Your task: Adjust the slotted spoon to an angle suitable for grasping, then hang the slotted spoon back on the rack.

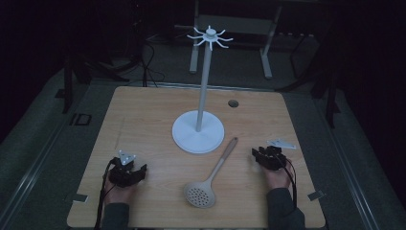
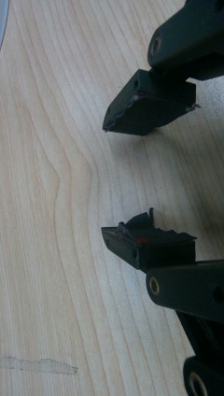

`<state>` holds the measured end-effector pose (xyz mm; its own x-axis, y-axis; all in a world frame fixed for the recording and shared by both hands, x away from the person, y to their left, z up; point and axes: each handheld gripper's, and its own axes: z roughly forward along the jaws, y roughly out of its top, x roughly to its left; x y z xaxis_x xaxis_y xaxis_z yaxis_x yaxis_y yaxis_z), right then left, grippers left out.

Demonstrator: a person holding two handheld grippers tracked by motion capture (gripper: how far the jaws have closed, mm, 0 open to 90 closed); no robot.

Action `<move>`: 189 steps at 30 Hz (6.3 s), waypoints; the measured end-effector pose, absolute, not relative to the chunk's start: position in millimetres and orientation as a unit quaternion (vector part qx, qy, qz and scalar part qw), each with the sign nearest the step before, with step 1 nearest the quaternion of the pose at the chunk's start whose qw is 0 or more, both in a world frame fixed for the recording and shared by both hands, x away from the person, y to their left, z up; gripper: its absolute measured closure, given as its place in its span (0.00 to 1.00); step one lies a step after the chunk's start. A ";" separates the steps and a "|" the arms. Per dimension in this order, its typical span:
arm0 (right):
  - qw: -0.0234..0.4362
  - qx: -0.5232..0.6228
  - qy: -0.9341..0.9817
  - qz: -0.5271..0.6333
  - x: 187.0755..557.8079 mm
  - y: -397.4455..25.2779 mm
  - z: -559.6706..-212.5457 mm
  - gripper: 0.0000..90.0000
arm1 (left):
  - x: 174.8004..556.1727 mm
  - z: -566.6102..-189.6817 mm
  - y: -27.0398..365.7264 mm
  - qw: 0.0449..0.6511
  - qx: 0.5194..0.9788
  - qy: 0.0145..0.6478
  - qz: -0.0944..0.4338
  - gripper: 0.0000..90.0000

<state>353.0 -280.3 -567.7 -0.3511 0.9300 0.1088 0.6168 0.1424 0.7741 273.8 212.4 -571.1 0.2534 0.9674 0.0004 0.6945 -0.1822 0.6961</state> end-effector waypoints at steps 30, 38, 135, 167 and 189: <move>0.210 0.429 0.793 0.378 379.1 -206.2 -539.2 1.00 | 274.5 -570.5 209.3 0.296 0.739 0.560 0.228 0.48; 0.194 0.443 0.798 0.359 398.8 -192.9 -550.0 1.00 | 274.7 -570.4 209.3 0.295 0.739 0.561 0.229 0.48; 0.182 0.517 0.766 0.336 323.1 -296.0 -569.0 1.00 | 263.2 -525.9 163.2 0.376 0.761 0.483 0.213 0.51; 0.220 0.500 0.746 0.381 314.4 -298.7 -552.1 0.98 | 280.5 -480.8 73.2 0.403 0.814 0.383 0.167 0.53; 0.166 0.474 0.775 0.384 313.3 -273.9 -566.8 1.00 | 288.1 -487.8 26.8 0.368 0.860 0.330 0.128 0.57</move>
